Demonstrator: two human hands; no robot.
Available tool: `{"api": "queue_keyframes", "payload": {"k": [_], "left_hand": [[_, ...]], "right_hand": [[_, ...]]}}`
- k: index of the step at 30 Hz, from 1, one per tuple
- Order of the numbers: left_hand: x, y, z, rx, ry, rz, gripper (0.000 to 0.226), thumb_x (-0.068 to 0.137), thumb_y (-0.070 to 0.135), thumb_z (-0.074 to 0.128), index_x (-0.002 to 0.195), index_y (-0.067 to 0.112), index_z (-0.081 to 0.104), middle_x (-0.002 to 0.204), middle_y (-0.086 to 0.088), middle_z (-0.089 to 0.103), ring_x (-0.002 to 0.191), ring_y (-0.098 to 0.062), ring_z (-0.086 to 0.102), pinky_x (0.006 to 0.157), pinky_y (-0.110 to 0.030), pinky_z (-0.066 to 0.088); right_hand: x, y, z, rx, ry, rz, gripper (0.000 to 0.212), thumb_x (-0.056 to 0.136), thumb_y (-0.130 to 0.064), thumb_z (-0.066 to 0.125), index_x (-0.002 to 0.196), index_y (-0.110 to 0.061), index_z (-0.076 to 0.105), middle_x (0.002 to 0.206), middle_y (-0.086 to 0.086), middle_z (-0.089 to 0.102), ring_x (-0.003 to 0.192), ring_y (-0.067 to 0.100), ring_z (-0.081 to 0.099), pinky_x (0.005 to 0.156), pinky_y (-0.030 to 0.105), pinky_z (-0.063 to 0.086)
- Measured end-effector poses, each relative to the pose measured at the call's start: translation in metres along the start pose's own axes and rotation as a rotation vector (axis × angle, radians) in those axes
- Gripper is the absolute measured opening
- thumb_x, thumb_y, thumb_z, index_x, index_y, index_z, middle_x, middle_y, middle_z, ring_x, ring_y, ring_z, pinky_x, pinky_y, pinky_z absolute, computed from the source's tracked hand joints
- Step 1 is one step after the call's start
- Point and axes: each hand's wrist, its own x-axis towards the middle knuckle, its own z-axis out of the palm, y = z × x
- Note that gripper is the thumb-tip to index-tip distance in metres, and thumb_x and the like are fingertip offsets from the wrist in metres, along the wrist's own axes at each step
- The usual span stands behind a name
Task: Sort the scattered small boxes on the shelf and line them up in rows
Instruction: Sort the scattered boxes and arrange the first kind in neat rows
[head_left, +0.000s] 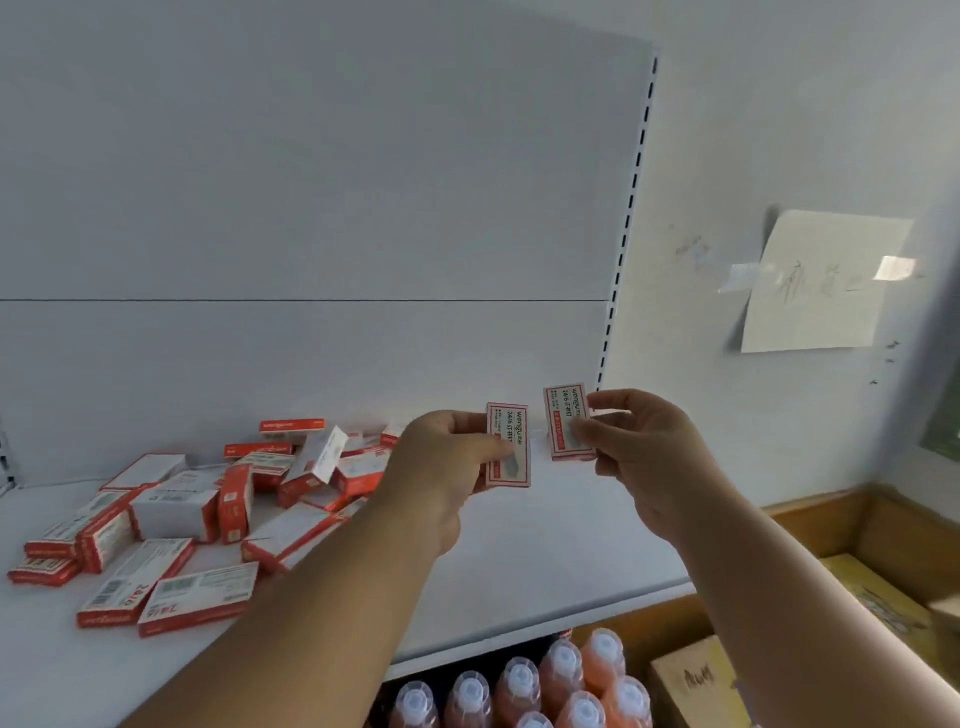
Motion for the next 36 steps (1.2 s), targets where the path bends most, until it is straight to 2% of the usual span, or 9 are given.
{"api": "queue_keyframes", "payload": {"k": [3,6,12,18,21,23,26,29,36], "left_hand": [[0.019,-0.009,0.05,0.066,-0.038,-0.06,0.018,0.083,-0.005,0.067,0.097,0.005,0.065,0.087,-0.012,0.076,0.078,-0.026,0.074,0.068,-0.039,0.062],[0.036,-0.018,0.098,0.076,-0.061,-0.172,0.011,0.087,-0.007,0.061,0.095,-0.001,0.062,0.072,-0.014,0.075,0.062,-0.024,0.073,0.056,-0.036,0.061],[0.06,-0.04,0.146,0.256,0.145,-0.218,0.012,0.086,-0.005,0.063,0.098,-0.004,0.064,0.075,-0.02,0.074,0.056,-0.03,0.071,0.046,-0.032,0.056],[0.064,-0.057,0.158,0.493,0.36,-0.215,0.011,0.076,0.011,0.074,0.085,0.005,0.071,0.069,-0.013,0.074,0.047,-0.023,0.063,0.042,-0.021,0.038],[0.065,-0.059,0.155,0.772,0.397,-0.218,0.021,0.073,0.029,0.074,0.076,0.008,0.072,0.055,-0.008,0.07,0.041,-0.019,0.059,0.046,-0.02,0.038],[0.065,-0.057,0.154,1.007,0.404,-0.205,0.027,0.071,0.038,0.073,0.072,0.011,0.072,0.056,-0.005,0.068,0.047,-0.019,0.061,0.051,-0.022,0.042],[0.065,-0.054,0.156,1.194,0.436,-0.121,0.021,0.067,0.035,0.077,0.073,0.015,0.072,0.068,-0.001,0.07,0.064,-0.019,0.065,0.052,-0.022,0.042],[0.06,-0.053,0.158,1.212,0.483,-0.001,0.01,0.071,0.029,0.074,0.07,0.02,0.068,0.072,0.006,0.066,0.07,-0.015,0.062,0.051,-0.021,0.035],[0.019,-0.048,0.133,1.123,0.517,0.152,0.017,0.076,0.031,0.074,0.085,0.034,0.06,0.079,0.014,0.061,0.076,-0.008,0.059,0.055,-0.022,0.038]], "right_hand": [[0.031,0.012,-0.05,-0.13,0.052,0.01,0.023,0.08,-0.007,0.077,0.098,-0.015,0.065,0.078,0.006,0.076,0.067,0.021,0.067,0.06,0.032,0.05],[0.064,0.029,-0.094,-0.25,0.011,0.034,0.026,0.075,-0.009,0.08,0.096,-0.015,0.065,0.074,0.006,0.075,0.059,0.018,0.066,0.055,0.033,0.048],[0.11,0.06,-0.141,-0.399,-0.199,0.086,0.022,0.077,-0.014,0.081,0.09,-0.014,0.063,0.069,0.005,0.074,0.035,0.003,0.055,0.033,0.015,0.031],[0.121,0.077,-0.141,-0.478,-0.322,0.068,0.023,0.075,-0.02,0.084,0.083,-0.017,0.063,0.072,0.001,0.073,0.039,0.002,0.058,0.031,0.012,0.029],[0.123,0.078,-0.137,-0.625,-0.334,-0.013,0.021,0.075,-0.028,0.081,0.075,-0.021,0.062,0.067,-0.003,0.07,0.051,0.013,0.064,0.035,0.017,0.036],[0.123,0.078,-0.132,-0.75,-0.352,-0.076,0.022,0.077,-0.032,0.079,0.07,-0.022,0.06,0.064,-0.005,0.067,0.055,0.014,0.062,0.041,0.02,0.038],[0.124,0.076,-0.126,-0.897,-0.356,-0.173,0.024,0.078,-0.031,0.075,0.067,-0.023,0.055,0.068,-0.005,0.061,0.061,0.012,0.057,0.047,0.023,0.038],[0.124,0.073,-0.124,-0.923,-0.356,-0.241,0.024,0.08,-0.028,0.072,0.069,-0.024,0.051,0.069,-0.006,0.058,0.06,0.011,0.055,0.048,0.023,0.037],[0.112,0.054,-0.096,-0.809,-0.372,-0.423,0.017,0.082,-0.032,0.07,0.077,-0.027,0.054,0.072,-0.011,0.059,0.064,0.004,0.053,0.051,0.021,0.035]]}}
